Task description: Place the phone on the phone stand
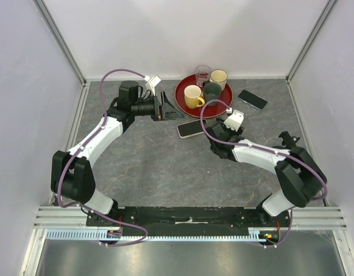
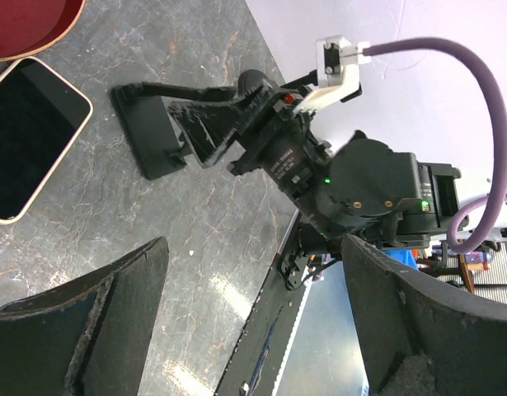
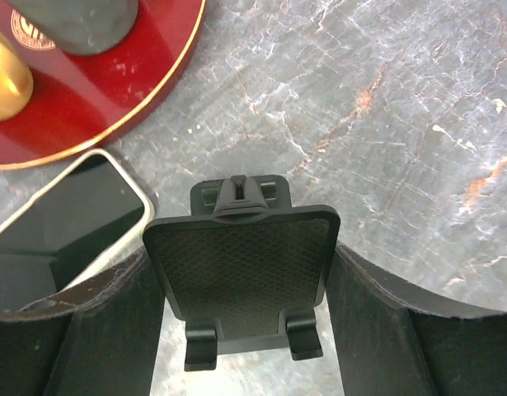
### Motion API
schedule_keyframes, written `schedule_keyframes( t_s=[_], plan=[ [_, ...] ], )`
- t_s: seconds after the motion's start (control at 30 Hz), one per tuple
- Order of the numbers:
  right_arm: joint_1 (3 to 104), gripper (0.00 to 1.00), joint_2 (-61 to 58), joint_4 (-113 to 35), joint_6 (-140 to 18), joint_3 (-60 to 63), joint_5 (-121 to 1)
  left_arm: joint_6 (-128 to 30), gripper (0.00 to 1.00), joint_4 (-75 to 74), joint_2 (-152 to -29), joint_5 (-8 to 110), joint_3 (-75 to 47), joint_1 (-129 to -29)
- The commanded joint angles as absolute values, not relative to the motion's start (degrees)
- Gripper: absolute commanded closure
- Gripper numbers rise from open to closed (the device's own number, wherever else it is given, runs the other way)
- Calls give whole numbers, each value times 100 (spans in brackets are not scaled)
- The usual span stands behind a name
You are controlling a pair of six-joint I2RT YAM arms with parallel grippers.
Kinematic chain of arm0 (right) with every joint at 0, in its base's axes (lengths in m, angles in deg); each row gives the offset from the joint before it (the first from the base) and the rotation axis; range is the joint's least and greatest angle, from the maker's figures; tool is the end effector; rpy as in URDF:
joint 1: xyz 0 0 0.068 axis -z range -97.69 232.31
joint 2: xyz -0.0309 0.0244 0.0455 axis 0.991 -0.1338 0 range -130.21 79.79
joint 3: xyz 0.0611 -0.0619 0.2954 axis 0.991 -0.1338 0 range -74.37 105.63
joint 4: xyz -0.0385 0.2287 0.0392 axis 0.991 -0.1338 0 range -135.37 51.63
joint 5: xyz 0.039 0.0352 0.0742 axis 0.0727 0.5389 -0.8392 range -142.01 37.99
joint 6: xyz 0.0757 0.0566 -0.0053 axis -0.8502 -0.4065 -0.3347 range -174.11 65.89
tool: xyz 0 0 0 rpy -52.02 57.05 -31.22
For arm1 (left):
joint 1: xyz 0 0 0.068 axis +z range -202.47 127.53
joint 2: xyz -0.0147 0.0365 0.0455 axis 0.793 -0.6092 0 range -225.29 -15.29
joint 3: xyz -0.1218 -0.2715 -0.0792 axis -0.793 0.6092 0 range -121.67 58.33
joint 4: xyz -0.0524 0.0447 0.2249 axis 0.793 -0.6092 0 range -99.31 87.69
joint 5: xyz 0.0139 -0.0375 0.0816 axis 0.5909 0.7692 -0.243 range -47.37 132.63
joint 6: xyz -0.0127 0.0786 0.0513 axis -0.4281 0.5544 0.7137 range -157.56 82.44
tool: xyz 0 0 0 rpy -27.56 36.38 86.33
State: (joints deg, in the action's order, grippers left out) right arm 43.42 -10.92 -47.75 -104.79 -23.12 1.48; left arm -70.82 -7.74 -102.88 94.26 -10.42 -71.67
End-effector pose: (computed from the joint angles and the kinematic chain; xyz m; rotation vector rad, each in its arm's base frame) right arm 0.2857 0.1419 0.2281 0.5831 1.9553 -0.1871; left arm 0.3063 -0.1778 0.3479 0.3816 2.0932 -1.4612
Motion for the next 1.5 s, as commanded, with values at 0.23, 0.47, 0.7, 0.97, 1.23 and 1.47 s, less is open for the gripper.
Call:
schedule_keyframes(
  t_s=[0.23,0.47,0.7,0.97,1.23,1.47],
  plan=[
    [4215,100,790,-3002,-8189,-3666,-2396,-7228,9,-626,-10309,9712,-1286,-7154],
    [2760,100,351,-2721,-8724,-3455,-2109,-6991,12,-890,-10388,9633,-1391,-7154],
    [1350,97,-730,-2336,-9024,-2946,-587,-6885,13,-996,-10309,9501,-1409,-7189],
    [1270,60,-933,-2334,-9217,-2901,-648,-6569,14,-1400,-10371,9246,-1585,-7233],
    [1226,2,-362,-2236,-8384,-3086,-1412,-6349,14,-1418,-10169,8842,-1514,-7242],
    [1209,2,1146,-2746,-8452,-3542,-1343,-5945,17,-1996,-9870,7212,-1619,-7531]
  ],
)
